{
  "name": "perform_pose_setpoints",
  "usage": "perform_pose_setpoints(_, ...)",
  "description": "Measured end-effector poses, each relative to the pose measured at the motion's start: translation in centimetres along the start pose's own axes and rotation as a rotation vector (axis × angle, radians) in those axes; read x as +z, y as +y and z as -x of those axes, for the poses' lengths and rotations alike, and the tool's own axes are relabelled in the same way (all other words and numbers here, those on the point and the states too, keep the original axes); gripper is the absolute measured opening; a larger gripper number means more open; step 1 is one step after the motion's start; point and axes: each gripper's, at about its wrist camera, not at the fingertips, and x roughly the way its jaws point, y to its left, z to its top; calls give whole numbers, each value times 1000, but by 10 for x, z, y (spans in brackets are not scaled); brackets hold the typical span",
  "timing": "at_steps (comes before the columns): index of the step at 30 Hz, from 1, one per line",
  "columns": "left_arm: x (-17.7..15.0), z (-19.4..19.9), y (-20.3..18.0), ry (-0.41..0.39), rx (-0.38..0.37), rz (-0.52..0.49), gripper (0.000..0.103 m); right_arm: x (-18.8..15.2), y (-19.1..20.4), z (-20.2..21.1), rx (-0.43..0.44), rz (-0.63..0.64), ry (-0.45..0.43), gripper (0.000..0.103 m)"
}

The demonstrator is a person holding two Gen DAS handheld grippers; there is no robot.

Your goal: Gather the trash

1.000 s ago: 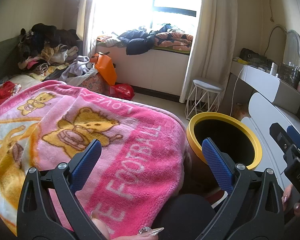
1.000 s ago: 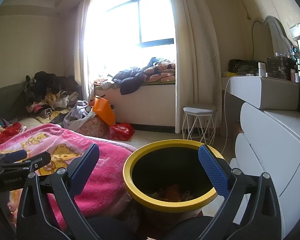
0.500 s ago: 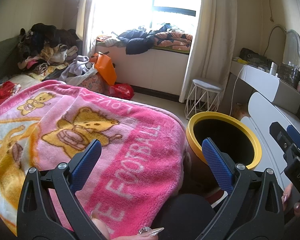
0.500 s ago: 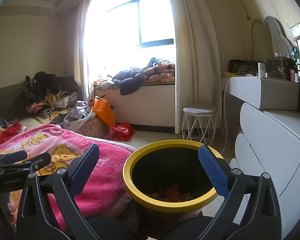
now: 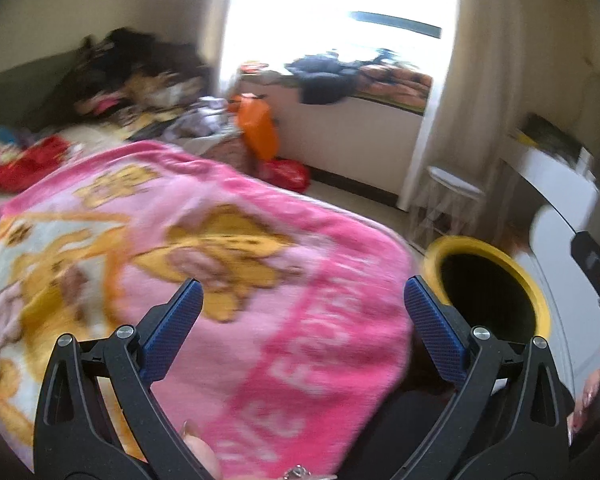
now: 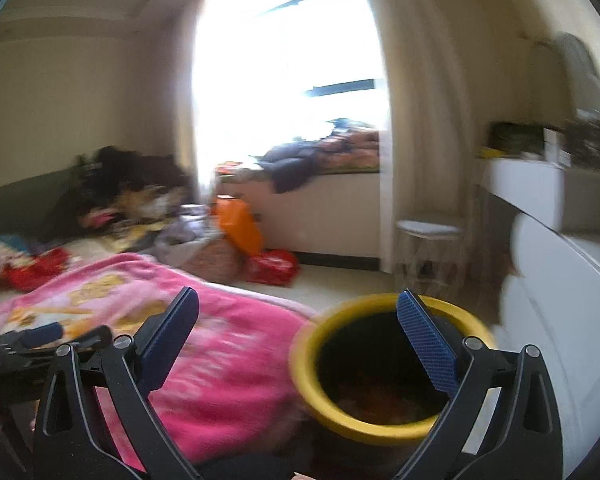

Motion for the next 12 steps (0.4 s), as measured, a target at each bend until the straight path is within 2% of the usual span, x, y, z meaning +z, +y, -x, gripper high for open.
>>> perform_pose_setpoints(2, 3, 7, 34, -3, 61, 55, 93, 12, 46, -17, 150, 58, 25, 97)
perform_pose_setpoints(6, -1, 25, 134, -7, 284, 179, 93, 14, 139, -49, 430, 124, 133, 97)
perform_pose_setpoints(8, -14, 33, 198, 15, 441, 251, 93, 3, 200, -68, 560, 163, 226, 97)
perform_pose_setpoints(9, -20, 34, 219, 30, 487, 276, 93, -5, 226, -76, 601, 187, 267, 97)
perform_pose_setpoints(11, -39, 32, 279, 110, 600, 370, 93, -32, 292, -100, 709, 247, 409, 97)
perform_pose_setpoints(12, -48, 30, 302, 135, 642, 407, 93, -44, 314, -108, 734, 266, 463, 97)
